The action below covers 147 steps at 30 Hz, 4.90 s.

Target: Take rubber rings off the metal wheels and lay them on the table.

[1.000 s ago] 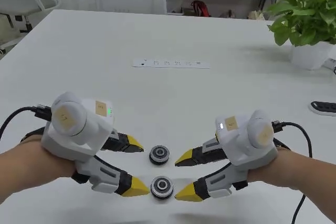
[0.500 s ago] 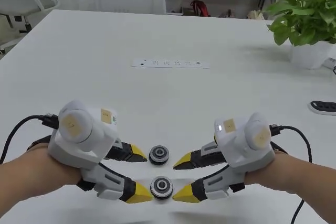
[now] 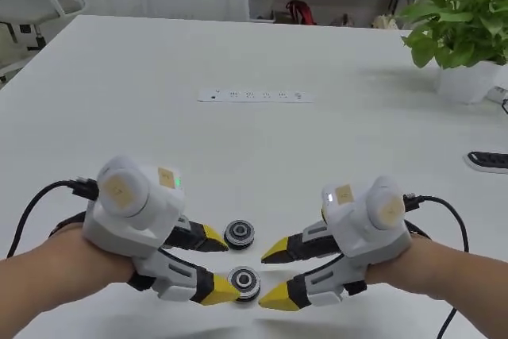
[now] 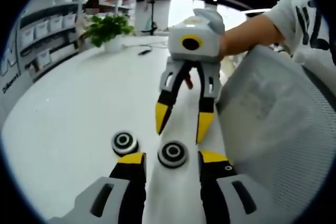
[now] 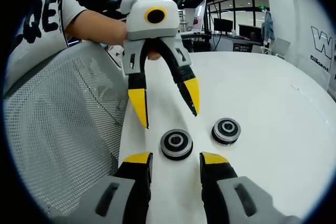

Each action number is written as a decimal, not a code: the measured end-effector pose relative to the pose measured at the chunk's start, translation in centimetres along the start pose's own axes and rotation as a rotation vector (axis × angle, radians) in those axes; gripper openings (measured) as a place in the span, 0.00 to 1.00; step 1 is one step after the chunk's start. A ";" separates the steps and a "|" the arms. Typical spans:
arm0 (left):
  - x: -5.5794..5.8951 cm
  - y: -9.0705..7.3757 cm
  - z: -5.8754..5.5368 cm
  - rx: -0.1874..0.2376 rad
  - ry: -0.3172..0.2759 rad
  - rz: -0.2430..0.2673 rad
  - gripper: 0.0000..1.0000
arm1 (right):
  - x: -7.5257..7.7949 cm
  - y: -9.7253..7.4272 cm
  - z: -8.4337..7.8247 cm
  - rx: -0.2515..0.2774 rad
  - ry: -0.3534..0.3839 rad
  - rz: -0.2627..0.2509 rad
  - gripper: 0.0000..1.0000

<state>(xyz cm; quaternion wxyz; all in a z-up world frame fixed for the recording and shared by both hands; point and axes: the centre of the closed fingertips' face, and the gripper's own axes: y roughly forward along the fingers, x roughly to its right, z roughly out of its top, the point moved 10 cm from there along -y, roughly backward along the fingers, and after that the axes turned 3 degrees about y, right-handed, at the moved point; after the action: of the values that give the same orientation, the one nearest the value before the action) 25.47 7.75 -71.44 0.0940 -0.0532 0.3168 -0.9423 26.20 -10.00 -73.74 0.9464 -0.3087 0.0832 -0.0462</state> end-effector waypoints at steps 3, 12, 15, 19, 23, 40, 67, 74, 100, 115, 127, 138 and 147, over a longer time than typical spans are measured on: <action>0.1 0.2 0.0 -0.004 0.002 -0.004 0.39 | 0.0 0.1 0.0 0.001 0.001 0.000 0.33; 0.3 0.9 -0.2 -0.014 -0.001 -0.021 0.33 | 0.0 0.2 0.0 0.004 0.007 0.005 0.33; 0.4 1.2 -0.3 -0.028 0.010 -0.027 0.32 | -0.1 0.2 0.0 0.005 0.007 0.005 0.33; 0.4 1.4 -0.4 -0.033 0.013 -0.033 0.30 | 0.0 0.2 0.0 0.007 0.011 0.002 0.33; 0.4 1.5 -0.3 -0.029 0.020 -0.031 0.29 | -0.1 0.2 -0.1 0.003 0.010 0.006 0.33; 0.5 2.2 -0.2 -0.035 0.050 -0.035 0.21 | -0.1 0.3 -0.2 0.003 0.014 0.009 0.33; 0.6 2.5 -0.2 -0.034 0.106 0.025 0.14 | 0.1 0.7 -0.3 0.039 0.046 -0.017 0.31; 0.7 2.5 -0.3 -0.031 0.107 0.030 0.14 | 0.0 1.0 -0.2 0.054 0.062 -0.013 0.30; 0.9 2.5 -0.4 -0.027 0.108 0.055 0.14 | -0.2 1.8 -0.4 0.034 0.036 -0.035 0.25; 1.1 2.4 -0.4 -0.028 0.119 0.070 0.14 | -0.2 1.4 -0.5 0.028 0.015 -0.031 0.23; 1.1 2.4 -0.4 -0.029 0.126 0.072 0.13 | -0.2 1.3 -0.5 0.018 -0.028 -0.034 0.21; 1.2 2.4 -0.4 -0.027 0.123 0.073 0.13 | -0.2 1.1 -0.5 0.028 0.003 -0.025 0.20; 1.2 2.4 -0.4 -0.026 0.122 0.074 0.13 | -0.3 1.4 -0.3 0.042 0.010 -0.025 0.23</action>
<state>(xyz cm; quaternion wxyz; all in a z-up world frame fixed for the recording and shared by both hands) 24.61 5.83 -73.17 0.1084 0.0149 0.3360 -0.9355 25.93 -9.01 -74.71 0.9516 -0.2893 0.0831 -0.0613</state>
